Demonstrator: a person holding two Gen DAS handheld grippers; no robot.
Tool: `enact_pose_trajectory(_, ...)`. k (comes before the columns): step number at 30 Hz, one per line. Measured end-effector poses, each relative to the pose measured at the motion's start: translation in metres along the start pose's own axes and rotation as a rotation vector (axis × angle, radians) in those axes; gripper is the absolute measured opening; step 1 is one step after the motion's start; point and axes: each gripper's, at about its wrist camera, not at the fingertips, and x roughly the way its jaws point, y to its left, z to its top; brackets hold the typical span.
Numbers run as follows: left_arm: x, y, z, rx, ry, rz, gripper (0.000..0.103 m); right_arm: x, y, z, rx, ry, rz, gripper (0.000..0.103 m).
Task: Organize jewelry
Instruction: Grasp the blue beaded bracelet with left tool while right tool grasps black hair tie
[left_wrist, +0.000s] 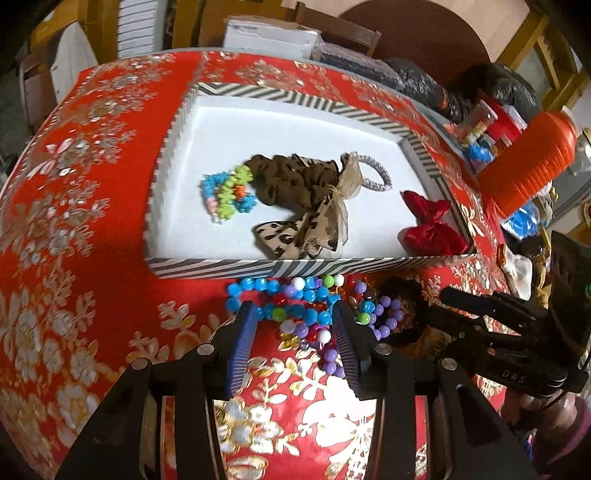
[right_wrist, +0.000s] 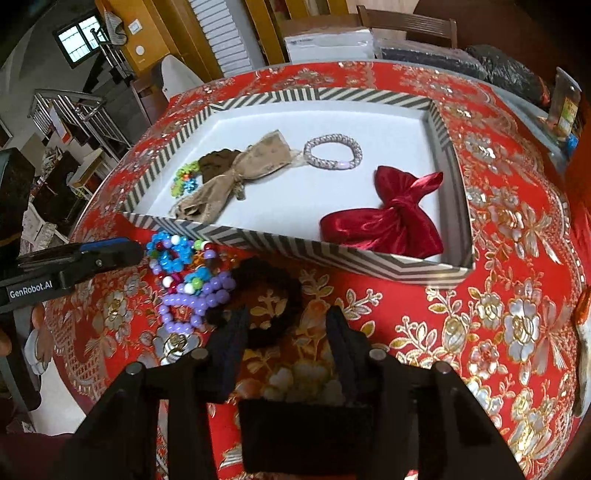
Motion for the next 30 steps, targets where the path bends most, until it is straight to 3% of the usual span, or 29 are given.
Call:
enact_pose_trajectory(9,0.02,-0.002,0.006,0.015,0.032,0.03,0.006,0.016,-0.002,0.006,-0.005,-0.008,-0.021,0.044)
enact_pose_trajectory(12,0.021,-0.003,0.008,0.023,0.03,0.033,0.0,0.018,-0.001,0.008,-0.009,-0.018,-0.037,0.03)
enact_pose_trajectory(14,0.021,-0.004,0.008,0.027,0.035,0.026,0.0,0.02,0.001,0.009,-0.028,-0.019,-0.062,0.013)
enact_pose_trajectory(16,0.018,-0.005,0.007,0.025,0.032,0.023,0.0,0.019,0.0,0.008,-0.033,-0.015,-0.062,0.007)
enact_pose_trajectory(23,-0.015,0.0,0.007,-0.026,-0.009,-0.032,0.0,-0.013,-0.009,0.006,0.024,-0.06,0.017,0.006)
enact_pose_trajectory(30,-0.057,-0.008,0.01,-0.02,-0.086,-0.037,0.0,-0.055,-0.019,0.004,0.062,-0.12,0.09,0.006)
